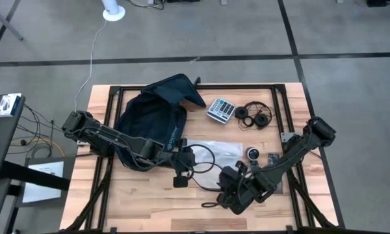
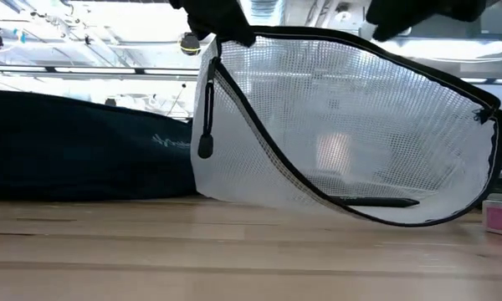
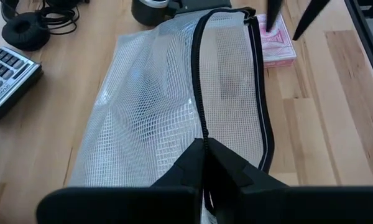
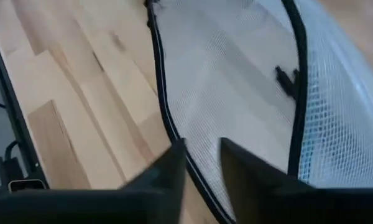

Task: Unpack backpack
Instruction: Remove the black pen from the white zip bag

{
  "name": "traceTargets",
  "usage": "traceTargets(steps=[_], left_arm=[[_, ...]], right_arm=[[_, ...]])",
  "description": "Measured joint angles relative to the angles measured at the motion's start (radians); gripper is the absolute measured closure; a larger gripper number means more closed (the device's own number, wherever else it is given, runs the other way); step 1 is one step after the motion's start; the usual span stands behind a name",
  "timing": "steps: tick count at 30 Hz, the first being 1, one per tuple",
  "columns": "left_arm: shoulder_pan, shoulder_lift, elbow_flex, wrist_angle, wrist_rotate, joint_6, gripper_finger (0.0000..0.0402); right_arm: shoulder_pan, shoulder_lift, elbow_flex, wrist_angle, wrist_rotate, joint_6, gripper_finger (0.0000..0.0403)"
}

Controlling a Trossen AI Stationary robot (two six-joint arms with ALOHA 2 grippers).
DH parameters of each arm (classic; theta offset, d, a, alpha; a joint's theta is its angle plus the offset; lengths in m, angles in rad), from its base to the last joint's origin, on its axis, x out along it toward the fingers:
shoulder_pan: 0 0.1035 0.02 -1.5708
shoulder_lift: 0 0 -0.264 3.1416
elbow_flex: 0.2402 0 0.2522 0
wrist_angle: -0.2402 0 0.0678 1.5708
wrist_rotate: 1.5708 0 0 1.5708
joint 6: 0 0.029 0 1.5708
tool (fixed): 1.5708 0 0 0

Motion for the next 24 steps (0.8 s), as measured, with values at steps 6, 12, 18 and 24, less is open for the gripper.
traceTargets(steps=[6,12,18,24], left_arm=[[0.007,0.0,0.0,0.002,0.0,-0.001,0.0402],[0.015,0.0,0.0,0.013,-0.001,-0.001,0.0402],[0.014,0.0,0.0,0.013,-0.001,-0.006,0.0402],[0.017,0.0,-0.001,0.002,-0.131,-0.099,0.0402]], right_arm=[[0.032,0.0,0.0,0.01,0.122,0.005,0.0392],[0.051,-0.001,-0.035,0.12,0.158,0.006,0.0401],[0.055,0.0,-0.158,0.305,0.16,0.077,0.0402],[0.031,0.001,-0.257,0.623,0.164,0.073,0.0403]])
